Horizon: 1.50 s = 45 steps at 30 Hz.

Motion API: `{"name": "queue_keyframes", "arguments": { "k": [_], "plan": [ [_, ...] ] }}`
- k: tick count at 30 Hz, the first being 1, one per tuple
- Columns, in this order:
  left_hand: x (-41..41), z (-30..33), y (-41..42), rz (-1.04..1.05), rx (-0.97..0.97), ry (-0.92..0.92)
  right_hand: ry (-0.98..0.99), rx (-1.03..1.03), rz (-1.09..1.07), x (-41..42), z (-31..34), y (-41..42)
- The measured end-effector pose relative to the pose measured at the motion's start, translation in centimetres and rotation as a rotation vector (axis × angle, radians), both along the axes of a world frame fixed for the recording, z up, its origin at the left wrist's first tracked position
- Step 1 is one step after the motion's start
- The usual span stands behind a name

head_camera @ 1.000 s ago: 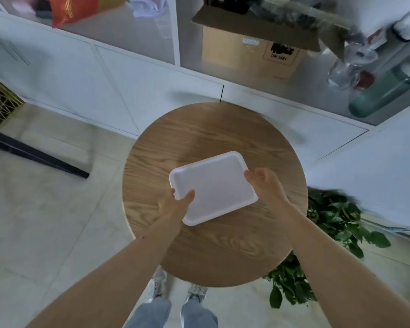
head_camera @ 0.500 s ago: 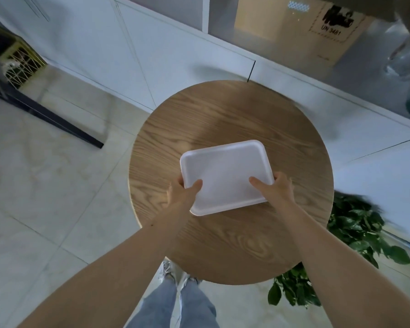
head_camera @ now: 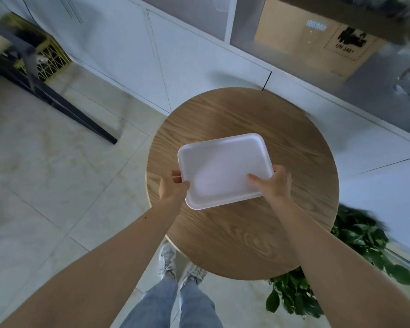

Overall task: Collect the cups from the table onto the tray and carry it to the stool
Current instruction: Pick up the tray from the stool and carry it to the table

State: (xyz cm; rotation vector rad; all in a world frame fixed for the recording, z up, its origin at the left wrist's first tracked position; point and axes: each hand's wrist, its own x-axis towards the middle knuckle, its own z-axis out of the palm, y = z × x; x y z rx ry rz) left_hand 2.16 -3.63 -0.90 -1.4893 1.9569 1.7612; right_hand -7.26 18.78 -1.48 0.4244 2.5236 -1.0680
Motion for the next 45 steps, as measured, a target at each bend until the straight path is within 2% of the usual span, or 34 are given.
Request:
{"name": "queue_keyframes", "arguments": {
  "k": [10,16,28,32,38,45],
  "plan": [
    [4.8,4.4,-7.4,0.157,-0.056,0.108,0.17,-0.128,0.212,0.7,4.9,-8.2],
    [8.9,6.7,-13.1,0.262,-0.091,0.16,0.192,-0.235,0.359,2.4,7.1,-15.0],
    [18.4,10.2,-27.5,0.418,-0.122,0.244,0.313,-0.228,0.521,8.1,9.9,-30.8],
    [21.3,10.7,-32.5,0.431,-0.087,0.305,0.266,-0.31,0.517,10.2,11.0,-36.3],
    [25.2,11.2,-38.8,0.492,-0.062,0.399,0.079,-0.498,0.551,12.4,11.9,-44.2],
    [27.8,11.3,-44.6,0.647,0.007,0.5,-0.031,-0.631,0.641,12.5,13.1,-52.4]
  ]
}}
